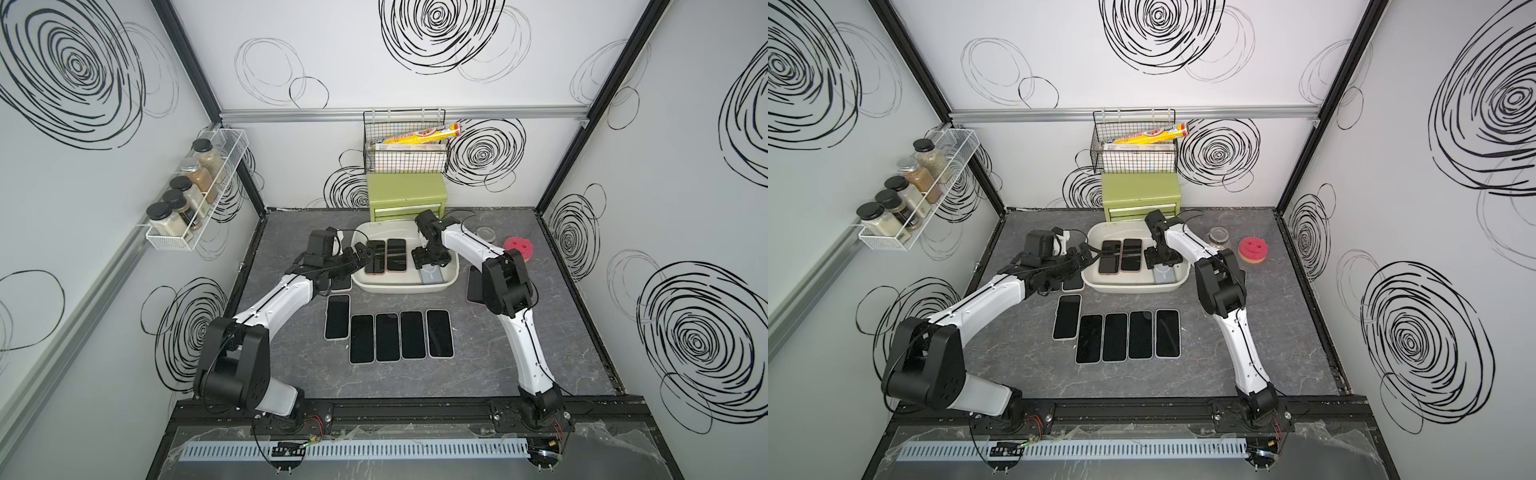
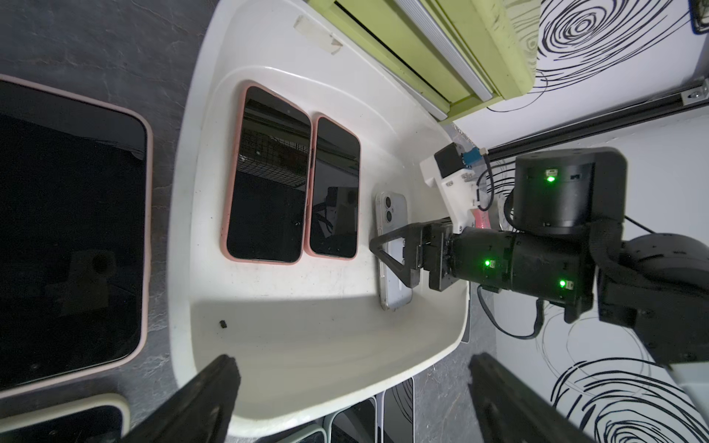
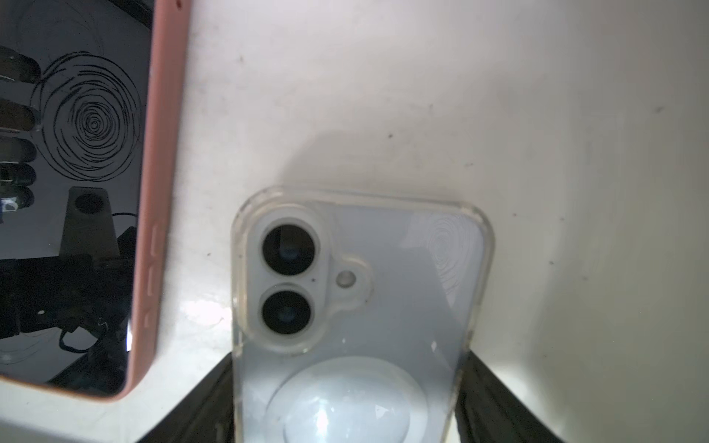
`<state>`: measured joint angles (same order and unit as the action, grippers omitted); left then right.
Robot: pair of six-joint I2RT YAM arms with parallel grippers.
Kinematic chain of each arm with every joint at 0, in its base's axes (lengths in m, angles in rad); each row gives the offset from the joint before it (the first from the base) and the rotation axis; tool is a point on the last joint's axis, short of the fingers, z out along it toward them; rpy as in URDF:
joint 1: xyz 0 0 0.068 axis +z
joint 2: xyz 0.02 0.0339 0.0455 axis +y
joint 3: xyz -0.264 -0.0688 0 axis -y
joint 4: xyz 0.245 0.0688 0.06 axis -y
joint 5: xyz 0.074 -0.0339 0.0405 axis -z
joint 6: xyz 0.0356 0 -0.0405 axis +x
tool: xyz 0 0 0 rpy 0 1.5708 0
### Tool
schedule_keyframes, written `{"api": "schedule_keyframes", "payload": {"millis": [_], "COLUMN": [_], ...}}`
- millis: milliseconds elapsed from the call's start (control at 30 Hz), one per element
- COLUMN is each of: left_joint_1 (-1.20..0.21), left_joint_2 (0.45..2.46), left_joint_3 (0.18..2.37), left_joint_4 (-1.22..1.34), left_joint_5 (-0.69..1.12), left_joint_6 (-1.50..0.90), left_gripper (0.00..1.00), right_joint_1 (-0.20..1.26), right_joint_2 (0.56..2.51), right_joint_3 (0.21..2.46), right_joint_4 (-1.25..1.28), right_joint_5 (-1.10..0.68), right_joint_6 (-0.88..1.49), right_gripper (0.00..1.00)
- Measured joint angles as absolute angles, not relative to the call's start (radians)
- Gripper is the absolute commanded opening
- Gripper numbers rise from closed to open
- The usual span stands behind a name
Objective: Take the phone out of the storage box
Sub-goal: Pick up the phone from the storage box.
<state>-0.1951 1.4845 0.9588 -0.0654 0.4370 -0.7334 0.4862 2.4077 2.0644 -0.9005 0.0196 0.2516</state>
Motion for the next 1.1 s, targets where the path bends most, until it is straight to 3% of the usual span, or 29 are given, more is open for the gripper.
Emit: {"api": "schedule_keyframes", "payload": {"millis": [267,600,700,833,1100], "left_joint_1": [-0.202,-0.245,-0.245,-0.245,-0.249], "left_joint_2": [1.481,1.48,1.48,1.481,1.485], "left_joint_3": [0.9,0.852,0.844,0.831,0.825], "left_joint_4": [0.089,0.393,0.551,0.77,0.986], "left_joint_5": [0.562,0.714,0.748,0.771,0.772], "left_joint_6": [-0.769,-0.896,-0.994,-1.147,-1.321], "left_gripper": [0.99,0.99,0.99,0.99,0.99], "right_joint_1": [0.446,0.362,0.359,0.363,0.366], "right_joint_2": [2.314,2.071,1.993,1.937,1.96], "right_joint_3": [2.042,1.877,1.698,1.468,1.446], "right_joint_4": [-0.85,-0.526,-0.238,0.343,1.087], "right_joint_5": [-0.219,-0.735,-0.888,-1.023,-1.09], "right_joint_6": [0.303,0.472,0.662,1.088,1.655], "right_gripper": [0.33,0.26,0.26,0.26,0.24]}}
